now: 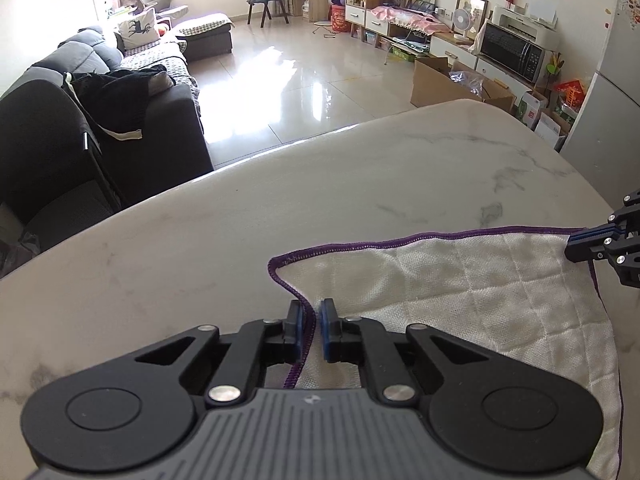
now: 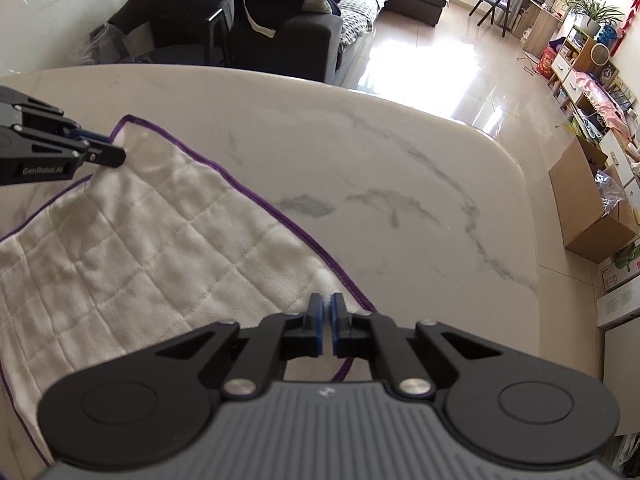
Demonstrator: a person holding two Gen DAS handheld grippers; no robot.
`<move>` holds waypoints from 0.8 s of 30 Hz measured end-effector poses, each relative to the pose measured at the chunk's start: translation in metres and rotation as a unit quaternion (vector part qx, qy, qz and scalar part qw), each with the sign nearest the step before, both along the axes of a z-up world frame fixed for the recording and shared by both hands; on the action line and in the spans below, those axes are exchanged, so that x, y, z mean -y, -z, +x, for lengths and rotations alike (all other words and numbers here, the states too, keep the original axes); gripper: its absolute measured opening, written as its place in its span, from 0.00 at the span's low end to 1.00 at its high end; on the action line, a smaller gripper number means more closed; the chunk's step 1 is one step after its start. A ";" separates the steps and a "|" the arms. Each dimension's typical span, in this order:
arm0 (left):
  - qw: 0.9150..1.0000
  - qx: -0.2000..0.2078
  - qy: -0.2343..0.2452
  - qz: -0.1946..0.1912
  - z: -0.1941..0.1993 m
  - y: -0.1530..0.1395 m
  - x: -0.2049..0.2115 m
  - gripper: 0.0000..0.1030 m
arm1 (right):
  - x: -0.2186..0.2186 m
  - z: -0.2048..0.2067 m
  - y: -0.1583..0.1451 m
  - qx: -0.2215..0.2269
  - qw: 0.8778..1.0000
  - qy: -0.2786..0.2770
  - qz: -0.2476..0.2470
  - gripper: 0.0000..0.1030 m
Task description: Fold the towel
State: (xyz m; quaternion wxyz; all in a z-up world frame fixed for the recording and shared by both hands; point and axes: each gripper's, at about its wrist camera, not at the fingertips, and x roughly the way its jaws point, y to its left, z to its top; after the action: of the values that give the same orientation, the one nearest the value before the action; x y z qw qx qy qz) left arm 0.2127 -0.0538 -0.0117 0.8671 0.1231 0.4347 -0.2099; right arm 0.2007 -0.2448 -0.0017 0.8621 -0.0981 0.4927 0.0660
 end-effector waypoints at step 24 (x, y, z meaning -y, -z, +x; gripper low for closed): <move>0.997 -0.002 -0.075 0.001 -0.027 -0.008 -0.058 0.08 | -0.021 0.035 -0.006 0.022 0.999 -0.017 0.031 0.04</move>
State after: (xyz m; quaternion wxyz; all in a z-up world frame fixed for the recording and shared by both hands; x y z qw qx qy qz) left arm 0.1860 0.0045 -0.0034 0.8792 0.0905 0.4449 -0.1443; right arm 0.2357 -0.2233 0.0039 0.8739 -0.0810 0.4699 0.0943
